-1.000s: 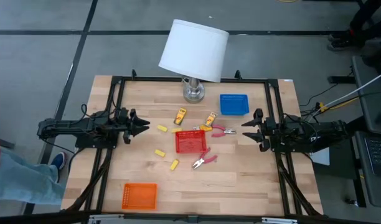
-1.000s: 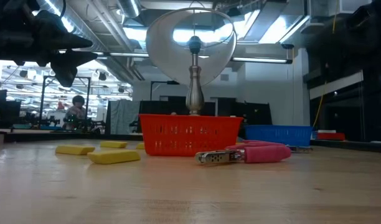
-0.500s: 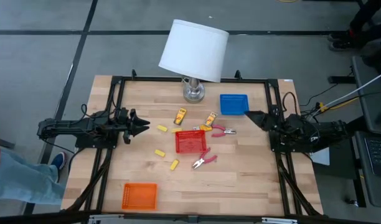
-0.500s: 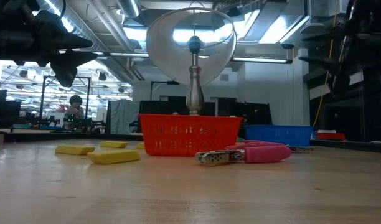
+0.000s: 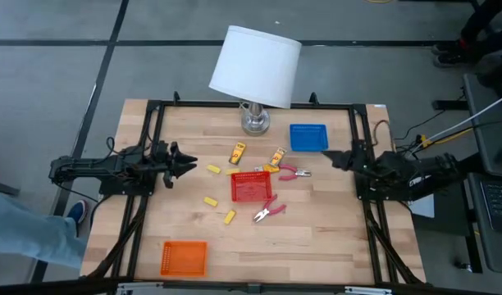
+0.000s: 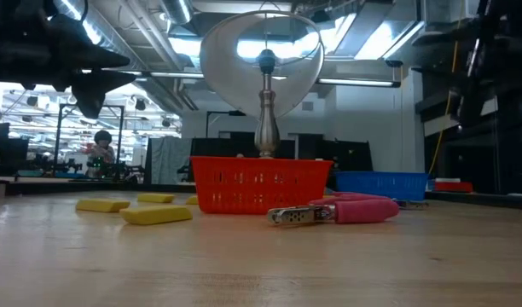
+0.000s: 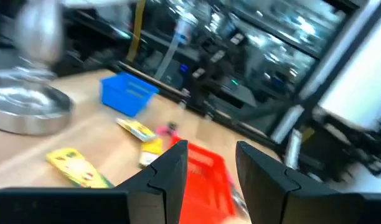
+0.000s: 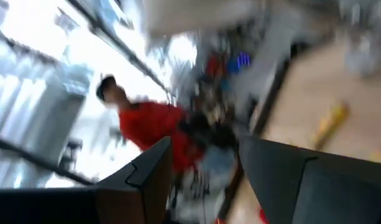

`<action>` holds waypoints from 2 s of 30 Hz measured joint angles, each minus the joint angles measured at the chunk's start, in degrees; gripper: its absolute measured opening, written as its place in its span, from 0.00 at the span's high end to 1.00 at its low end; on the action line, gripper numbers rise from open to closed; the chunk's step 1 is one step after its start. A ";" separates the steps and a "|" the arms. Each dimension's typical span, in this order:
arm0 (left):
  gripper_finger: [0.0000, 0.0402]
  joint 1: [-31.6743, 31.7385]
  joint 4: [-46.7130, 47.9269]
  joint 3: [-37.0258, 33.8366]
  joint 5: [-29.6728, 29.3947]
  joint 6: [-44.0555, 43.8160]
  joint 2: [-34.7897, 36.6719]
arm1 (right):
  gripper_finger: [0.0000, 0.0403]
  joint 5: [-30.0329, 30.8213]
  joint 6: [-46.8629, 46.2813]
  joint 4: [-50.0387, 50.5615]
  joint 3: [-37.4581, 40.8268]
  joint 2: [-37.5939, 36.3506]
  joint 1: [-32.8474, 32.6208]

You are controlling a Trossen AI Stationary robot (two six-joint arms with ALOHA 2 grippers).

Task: Pick & Place School Supplies
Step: Put the yellow crayon box into the red bin

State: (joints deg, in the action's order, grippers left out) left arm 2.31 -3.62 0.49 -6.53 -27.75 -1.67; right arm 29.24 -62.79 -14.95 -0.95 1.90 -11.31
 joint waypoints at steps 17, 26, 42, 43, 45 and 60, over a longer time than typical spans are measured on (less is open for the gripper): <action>0.67 0.07 -43.86 0.00 -16.77 -5.07 0.00 | 0.53 0.71 32.79 -46.58 -2.27 14.99 -3.96; 0.67 -0.02 -55.16 5.56 3.99 -6.93 -2.72 | 0.53 -11.08 50.92 -50.89 -14.77 21.57 -3.96; 0.67 0.11 -46.71 37.47 -0.94 -1.91 -40.74 | 0.53 -9.12 60.15 -42.71 -24.24 22.16 -3.92; 0.67 0.24 -43.49 39.50 -1.03 -1.61 -42.36 | 0.53 -9.12 59.24 -41.76 -24.24 22.21 -3.92; 0.67 0.56 -29.99 43.92 -0.33 0.17 -44.35 | 0.53 -9.11 56.72 -39.86 -24.24 22.50 -3.92; 0.64 -1.15 58.98 62.73 -9.22 -25.69 -66.15 | 0.53 -7.31 45.34 -37.29 -24.23 24.23 -3.92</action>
State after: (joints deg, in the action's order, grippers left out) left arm 1.16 55.36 63.22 -15.74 -53.44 -67.82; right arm 21.93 -17.45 -52.24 -25.18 26.13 -15.22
